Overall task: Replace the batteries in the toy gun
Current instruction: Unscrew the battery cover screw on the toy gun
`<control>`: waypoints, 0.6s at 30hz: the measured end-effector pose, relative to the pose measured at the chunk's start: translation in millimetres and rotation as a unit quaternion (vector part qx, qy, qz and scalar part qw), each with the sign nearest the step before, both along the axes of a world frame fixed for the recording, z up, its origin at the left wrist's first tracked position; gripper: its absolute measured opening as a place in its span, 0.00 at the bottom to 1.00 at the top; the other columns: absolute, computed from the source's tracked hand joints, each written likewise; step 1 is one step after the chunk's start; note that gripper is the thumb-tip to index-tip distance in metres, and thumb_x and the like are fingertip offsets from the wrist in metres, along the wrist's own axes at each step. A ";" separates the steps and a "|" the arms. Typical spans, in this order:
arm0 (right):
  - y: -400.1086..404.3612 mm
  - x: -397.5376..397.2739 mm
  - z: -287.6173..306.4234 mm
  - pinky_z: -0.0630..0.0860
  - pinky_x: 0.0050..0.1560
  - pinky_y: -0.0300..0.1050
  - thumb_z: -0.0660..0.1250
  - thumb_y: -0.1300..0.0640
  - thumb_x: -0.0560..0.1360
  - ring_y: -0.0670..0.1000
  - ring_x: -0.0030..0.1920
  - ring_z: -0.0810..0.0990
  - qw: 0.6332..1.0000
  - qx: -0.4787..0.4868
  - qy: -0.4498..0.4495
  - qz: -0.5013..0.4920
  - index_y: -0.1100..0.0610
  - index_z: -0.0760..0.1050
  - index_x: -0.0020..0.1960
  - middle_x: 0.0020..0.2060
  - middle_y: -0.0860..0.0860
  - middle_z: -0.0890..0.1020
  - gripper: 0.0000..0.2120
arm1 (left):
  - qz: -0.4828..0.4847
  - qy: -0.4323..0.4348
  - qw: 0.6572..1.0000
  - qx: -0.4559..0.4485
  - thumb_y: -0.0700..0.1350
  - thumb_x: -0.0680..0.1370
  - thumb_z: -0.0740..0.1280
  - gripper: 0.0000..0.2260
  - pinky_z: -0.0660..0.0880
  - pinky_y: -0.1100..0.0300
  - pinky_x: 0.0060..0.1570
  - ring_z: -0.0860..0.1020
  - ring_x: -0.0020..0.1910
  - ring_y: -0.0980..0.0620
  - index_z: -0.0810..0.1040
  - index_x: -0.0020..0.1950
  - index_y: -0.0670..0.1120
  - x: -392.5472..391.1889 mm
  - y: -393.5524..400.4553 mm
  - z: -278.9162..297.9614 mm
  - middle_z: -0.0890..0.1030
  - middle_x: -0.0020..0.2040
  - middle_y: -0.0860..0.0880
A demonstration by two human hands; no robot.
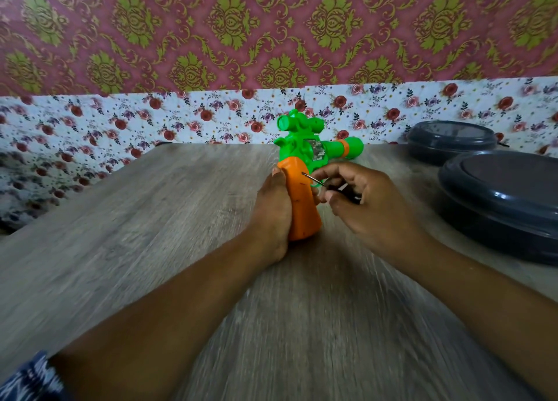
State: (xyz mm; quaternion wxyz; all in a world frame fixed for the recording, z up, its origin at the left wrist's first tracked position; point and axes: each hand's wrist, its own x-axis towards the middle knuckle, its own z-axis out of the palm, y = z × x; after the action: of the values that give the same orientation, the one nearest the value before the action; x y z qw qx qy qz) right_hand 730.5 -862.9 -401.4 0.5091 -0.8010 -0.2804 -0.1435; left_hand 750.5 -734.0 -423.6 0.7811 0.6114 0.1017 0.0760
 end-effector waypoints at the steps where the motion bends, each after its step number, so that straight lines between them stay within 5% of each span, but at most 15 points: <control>1: 2.2 0.8 -3.4 0.74 0.42 0.46 0.64 0.65 0.74 0.49 0.38 0.78 1.000 0.008 0.014 -0.004 0.48 0.76 0.47 0.39 0.50 0.79 0.12 | 0.004 0.007 1.000 -0.001 0.56 0.82 0.50 0.20 0.76 0.51 0.53 0.81 0.41 0.49 0.73 0.61 0.45 -0.6 -0.5 0.2 0.83 0.40 0.45; 4: 11.4 -0.4 -13.0 0.73 0.45 0.42 0.65 0.62 0.74 0.47 0.40 0.77 0.999 0.004 0.022 -0.023 0.53 0.77 0.46 0.40 0.49 0.80 0.06 | 0.023 0.031 0.999 0.000 0.58 0.81 0.51 0.22 0.74 0.44 0.60 0.79 0.53 0.45 0.72 0.65 0.47 -0.3 -3.8 0.2 0.80 0.55 0.42; 10: 21.2 -3.4 -16.2 0.66 0.37 0.25 0.68 0.66 0.68 0.42 0.33 0.70 0.990 -0.043 -0.117 -0.068 0.59 0.78 0.41 0.36 0.47 0.75 0.04 | 0.003 0.030 0.999 -0.043 0.54 0.82 0.52 0.17 0.76 0.56 0.46 0.79 0.42 0.50 0.75 0.48 0.47 -3.4 -6.0 2.6 0.80 0.43 0.45; 13: 20.8 -6.7 -16.6 0.65 0.35 0.32 0.67 0.66 0.67 0.44 0.34 0.69 0.983 -0.068 -0.158 -0.071 0.59 0.74 0.36 0.33 0.47 0.72 0.05 | 0.006 0.036 0.999 -0.031 0.56 0.82 0.51 0.18 0.75 0.52 0.54 0.79 0.51 0.47 0.76 0.54 0.47 -4.9 -5.1 1.8 0.80 0.53 0.42; 18: 21.4 -9.2 -16.6 0.68 0.36 0.38 0.68 0.65 0.68 0.46 0.35 0.72 0.982 -0.082 -0.145 -0.085 0.57 0.75 0.38 0.35 0.47 0.74 0.05 | 0.012 0.036 0.999 -0.038 0.57 0.81 0.51 0.20 0.75 0.53 0.50 0.80 0.51 0.46 0.74 0.60 0.46 -3.8 -4.8 0.6 0.80 0.54 0.42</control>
State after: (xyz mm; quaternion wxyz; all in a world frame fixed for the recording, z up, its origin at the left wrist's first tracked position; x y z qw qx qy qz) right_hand 721.3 -841.5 -418.0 0.3816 -0.8314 -0.2929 -0.2781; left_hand 746.7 -738.8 -423.1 0.7986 0.5822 0.1399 0.0600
